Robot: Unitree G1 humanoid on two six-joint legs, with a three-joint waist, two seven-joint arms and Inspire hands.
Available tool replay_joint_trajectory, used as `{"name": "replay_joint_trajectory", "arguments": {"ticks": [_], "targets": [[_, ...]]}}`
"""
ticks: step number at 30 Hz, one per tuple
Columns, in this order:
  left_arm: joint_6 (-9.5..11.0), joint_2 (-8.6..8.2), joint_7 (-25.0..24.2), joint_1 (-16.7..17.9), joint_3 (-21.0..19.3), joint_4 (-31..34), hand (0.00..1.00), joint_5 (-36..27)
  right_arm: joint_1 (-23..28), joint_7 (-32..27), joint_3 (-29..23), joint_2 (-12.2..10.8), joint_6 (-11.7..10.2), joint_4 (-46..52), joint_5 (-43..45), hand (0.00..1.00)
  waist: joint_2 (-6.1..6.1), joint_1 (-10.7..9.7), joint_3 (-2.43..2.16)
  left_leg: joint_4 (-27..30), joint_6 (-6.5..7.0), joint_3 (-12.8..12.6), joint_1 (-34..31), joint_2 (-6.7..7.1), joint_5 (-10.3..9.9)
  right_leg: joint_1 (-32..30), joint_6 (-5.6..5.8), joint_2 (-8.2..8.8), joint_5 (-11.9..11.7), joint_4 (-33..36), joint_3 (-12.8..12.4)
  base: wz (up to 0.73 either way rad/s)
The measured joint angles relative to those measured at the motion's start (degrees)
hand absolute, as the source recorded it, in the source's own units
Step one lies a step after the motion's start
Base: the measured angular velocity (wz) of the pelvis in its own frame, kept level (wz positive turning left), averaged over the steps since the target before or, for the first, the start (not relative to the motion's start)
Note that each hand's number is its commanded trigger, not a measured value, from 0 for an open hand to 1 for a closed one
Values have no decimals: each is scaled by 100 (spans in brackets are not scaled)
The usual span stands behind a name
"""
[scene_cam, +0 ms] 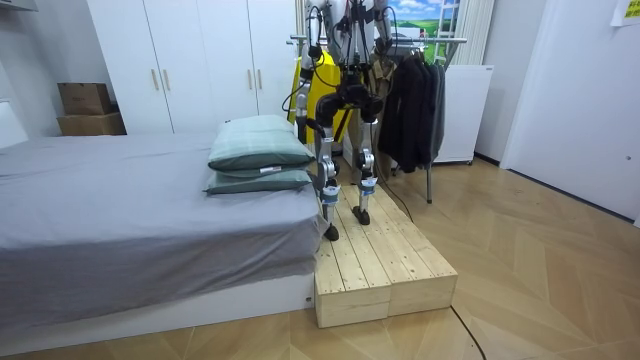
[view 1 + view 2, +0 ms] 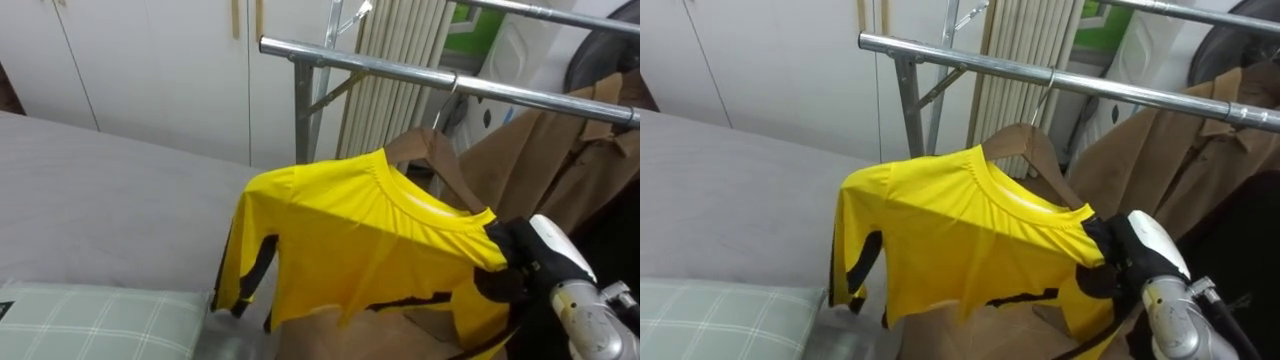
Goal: Hang clothes
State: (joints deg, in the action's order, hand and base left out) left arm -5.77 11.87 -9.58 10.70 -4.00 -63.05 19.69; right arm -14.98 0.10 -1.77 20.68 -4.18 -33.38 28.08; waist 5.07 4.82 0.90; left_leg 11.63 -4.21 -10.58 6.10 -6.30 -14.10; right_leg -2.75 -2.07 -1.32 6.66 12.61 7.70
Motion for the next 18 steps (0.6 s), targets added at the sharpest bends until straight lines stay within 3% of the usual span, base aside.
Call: {"name": "replay_joint_trajectory", "arguments": {"ticks": [3,4,5,6,14,18], "targets": [[-1,-2,0,1,2,0,0,0,1,0,0,0,0,3,20,100,-14,0,-9,0,0,-5,1,0,0,-1,0,0,0,2,-4,0],[-1,-4,0,2,2,0,0,1,1,-2,0,-1,0,3,23,79,-18,0,-12,0,0,-6,2,0,0,-1,0,-1,0,2,-4,0],[-1,-4,0,2,2,0,0,1,1,-2,0,0,0,3,24,6,-20,0,-13,0,0,-7,2,0,0,0,0,-1,0,2,-5,0],[-2,-6,0,2,2,0,0,1,1,-2,0,0,0,3,27,0,-23,0,-15,0,0,-7,3,0,0,0,0,-1,0,2,-5,0],[-6,-6,0,7,84,-2,0,3,52,116,79,-4,9,3,30,0,-43,10,-32,-1,0,-16,53,0,0,42,0,3,0,8,-6,0],[-14,-7,0,20,83,0,0,8,63,253,75,-21,59,3,48,0,-50,10,-72,7,0,-7,61,0,0,50,-1,1,-1,10,-1,0]]}}
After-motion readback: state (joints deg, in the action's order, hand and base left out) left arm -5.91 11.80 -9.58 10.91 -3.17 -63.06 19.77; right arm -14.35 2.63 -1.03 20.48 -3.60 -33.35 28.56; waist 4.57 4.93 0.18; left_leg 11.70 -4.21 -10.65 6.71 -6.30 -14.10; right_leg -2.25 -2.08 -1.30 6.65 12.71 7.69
